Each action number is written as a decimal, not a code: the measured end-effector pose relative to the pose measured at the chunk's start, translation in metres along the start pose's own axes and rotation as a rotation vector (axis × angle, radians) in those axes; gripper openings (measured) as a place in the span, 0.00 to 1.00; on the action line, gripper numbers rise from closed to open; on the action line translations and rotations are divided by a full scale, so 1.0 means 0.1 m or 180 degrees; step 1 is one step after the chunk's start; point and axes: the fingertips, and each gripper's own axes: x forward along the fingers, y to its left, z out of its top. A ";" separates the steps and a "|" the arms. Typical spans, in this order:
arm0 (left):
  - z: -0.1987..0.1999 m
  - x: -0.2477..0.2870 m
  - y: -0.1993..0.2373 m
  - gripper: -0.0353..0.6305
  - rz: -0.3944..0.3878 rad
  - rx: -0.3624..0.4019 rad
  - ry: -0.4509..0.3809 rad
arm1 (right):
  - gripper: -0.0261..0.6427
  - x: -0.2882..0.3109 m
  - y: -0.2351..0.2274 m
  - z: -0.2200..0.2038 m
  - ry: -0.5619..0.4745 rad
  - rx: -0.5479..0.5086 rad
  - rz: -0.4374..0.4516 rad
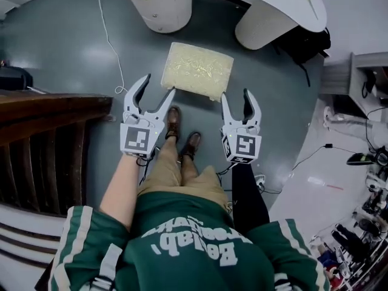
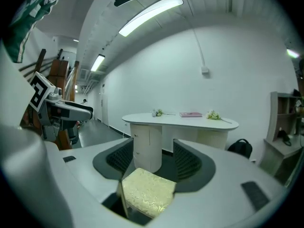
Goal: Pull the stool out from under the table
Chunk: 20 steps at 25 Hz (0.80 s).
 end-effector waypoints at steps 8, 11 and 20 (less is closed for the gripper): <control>1.02 -0.20 0.26 0.50 -0.0093 0.0045 -0.0275 | 0.44 -0.15 0.17 0.94 -0.0280 0.0004 0.0038; 1.23 -0.14 0.48 0.50 -0.0199 0.0102 -0.0364 | 0.44 -0.02 0.27 1.21 -0.0340 -0.0085 -0.0045; 1.65 0.15 1.10 0.50 -0.0776 0.0116 -0.0694 | 0.44 0.44 0.75 1.84 -0.0427 -0.0216 -0.0464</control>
